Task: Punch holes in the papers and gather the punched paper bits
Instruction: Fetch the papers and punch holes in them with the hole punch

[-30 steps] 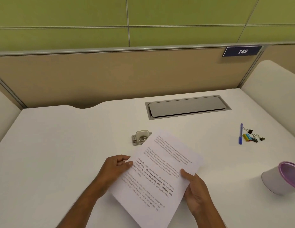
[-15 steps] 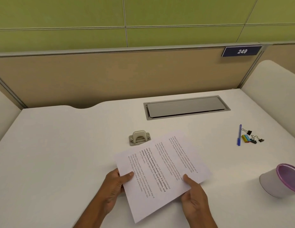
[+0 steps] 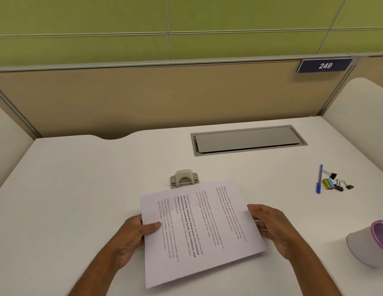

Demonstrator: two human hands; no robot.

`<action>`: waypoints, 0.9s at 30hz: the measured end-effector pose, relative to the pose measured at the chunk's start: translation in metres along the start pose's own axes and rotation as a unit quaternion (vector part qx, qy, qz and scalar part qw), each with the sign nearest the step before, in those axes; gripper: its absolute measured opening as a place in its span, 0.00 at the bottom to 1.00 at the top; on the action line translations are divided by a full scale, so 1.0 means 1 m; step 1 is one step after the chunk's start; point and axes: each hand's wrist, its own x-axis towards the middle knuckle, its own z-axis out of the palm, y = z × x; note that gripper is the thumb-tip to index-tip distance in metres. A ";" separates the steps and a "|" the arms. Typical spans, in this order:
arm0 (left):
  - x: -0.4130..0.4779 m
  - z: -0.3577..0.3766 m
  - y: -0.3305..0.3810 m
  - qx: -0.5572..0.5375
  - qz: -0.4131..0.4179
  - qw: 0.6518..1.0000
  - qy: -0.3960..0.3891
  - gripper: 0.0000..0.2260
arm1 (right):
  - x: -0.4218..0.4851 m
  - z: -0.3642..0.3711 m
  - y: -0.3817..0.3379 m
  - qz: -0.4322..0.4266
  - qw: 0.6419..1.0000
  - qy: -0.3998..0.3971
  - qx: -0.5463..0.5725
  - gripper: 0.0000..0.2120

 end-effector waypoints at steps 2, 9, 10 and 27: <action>0.003 -0.001 0.001 0.003 -0.009 1.000 -0.007 0.15 | 0.009 0.010 -0.008 -0.008 0.999 0.021 -0.026 0.07; 0.011 -0.003 0.002 0.004 -0.041 0.999 -0.012 0.14 | 0.024 0.041 -0.012 -0.037 0.997 0.062 -0.021 0.05; 0.012 -0.004 0.002 0.003 -0.043 0.999 -0.010 0.14 | 0.025 0.043 -0.011 -0.039 0.997 0.065 -0.018 0.06; 0.024 -0.012 -0.005 -0.031 -0.022 0.999 0.036 0.15 | 0.034 0.048 -0.008 -0.038 0.997 0.063 0.006 0.09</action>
